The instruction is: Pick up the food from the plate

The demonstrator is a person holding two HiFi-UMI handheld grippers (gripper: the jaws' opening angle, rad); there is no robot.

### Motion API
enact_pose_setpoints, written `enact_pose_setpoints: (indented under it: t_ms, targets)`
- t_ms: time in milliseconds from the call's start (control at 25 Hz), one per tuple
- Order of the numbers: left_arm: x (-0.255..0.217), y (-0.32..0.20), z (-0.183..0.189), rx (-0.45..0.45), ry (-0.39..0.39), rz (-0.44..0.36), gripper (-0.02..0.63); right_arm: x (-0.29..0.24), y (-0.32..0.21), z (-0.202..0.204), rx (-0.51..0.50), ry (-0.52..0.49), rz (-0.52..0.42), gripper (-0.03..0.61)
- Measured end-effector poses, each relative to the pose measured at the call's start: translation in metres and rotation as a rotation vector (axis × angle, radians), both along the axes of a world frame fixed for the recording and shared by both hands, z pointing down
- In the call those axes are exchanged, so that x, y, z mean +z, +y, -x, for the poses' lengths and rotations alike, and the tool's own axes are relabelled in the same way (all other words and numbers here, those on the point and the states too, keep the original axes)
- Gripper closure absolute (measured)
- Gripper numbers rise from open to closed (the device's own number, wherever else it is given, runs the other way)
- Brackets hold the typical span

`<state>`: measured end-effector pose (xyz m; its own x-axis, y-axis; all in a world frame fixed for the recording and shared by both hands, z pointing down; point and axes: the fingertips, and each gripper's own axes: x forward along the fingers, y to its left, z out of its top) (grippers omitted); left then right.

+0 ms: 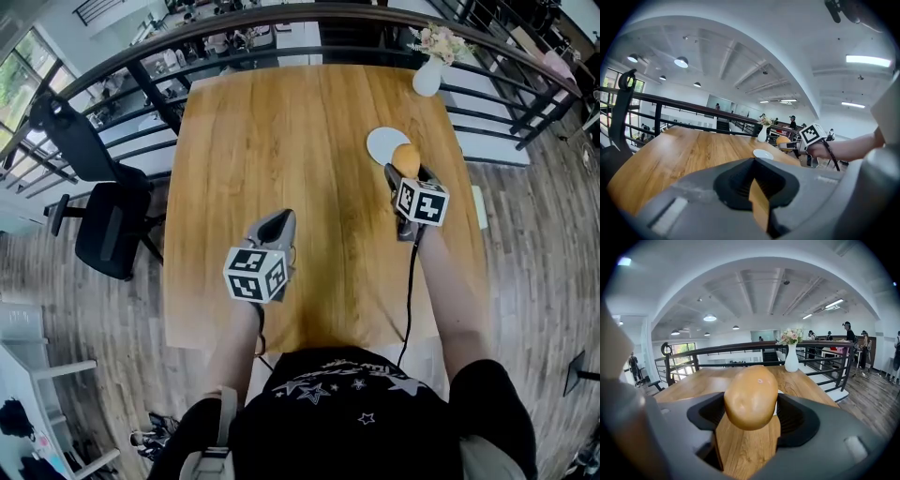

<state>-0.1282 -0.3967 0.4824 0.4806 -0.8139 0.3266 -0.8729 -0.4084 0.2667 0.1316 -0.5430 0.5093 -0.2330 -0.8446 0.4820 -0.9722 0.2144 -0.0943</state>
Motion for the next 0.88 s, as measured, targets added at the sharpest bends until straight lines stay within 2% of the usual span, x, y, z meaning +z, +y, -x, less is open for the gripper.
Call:
enact_pose_setpoints:
  t_ms: [560, 880]
  targets:
    - [-0.029, 0.086, -0.02, -0.017, -0.002, -0.06, 0.612, -0.039, 0.109, 0.009, -0.113, -0.038, -0.071, 0.236]
    - [-0.022, 0.154, -0.029, -0.035, -0.01, -0.036, 0.612, -0.046, 0.191, 0.018, -0.161, -0.084, -0.092, 0.235]
